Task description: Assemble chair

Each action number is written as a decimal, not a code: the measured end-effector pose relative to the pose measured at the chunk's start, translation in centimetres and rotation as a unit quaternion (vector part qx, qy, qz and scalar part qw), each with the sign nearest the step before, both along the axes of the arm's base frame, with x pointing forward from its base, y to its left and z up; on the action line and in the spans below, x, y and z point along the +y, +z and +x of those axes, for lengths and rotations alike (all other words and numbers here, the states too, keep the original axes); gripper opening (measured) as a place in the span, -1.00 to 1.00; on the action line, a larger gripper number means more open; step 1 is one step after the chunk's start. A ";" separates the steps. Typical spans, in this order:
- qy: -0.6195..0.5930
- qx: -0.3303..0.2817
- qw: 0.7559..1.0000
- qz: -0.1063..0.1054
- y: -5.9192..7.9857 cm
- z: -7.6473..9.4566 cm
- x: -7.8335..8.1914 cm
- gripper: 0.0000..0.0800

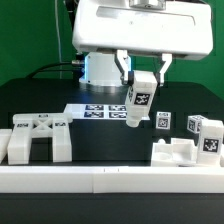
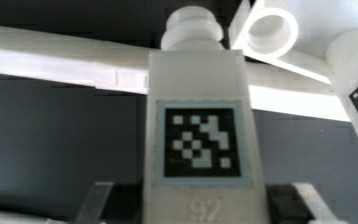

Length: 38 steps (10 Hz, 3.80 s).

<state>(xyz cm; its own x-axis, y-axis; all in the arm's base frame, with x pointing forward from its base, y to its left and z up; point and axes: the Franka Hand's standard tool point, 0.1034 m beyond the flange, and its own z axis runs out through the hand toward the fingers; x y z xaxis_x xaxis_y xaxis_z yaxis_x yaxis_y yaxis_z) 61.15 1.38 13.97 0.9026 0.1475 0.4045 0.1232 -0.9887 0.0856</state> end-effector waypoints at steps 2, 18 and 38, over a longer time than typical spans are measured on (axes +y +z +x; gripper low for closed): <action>0.012 0.000 1.000 -0.005 -0.9 0.2 0.1 -0.27; -0.012 0.032 0.998 0.044 -1.8 2.4 2.1 -0.27; -0.014 -0.013 0.999 0.040 -3.5 0.9 2.4 -0.27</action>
Offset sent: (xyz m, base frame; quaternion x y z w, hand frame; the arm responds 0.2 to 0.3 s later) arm 0.0348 0.0443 -0.0129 0.0973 0.0193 0.0375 0.9944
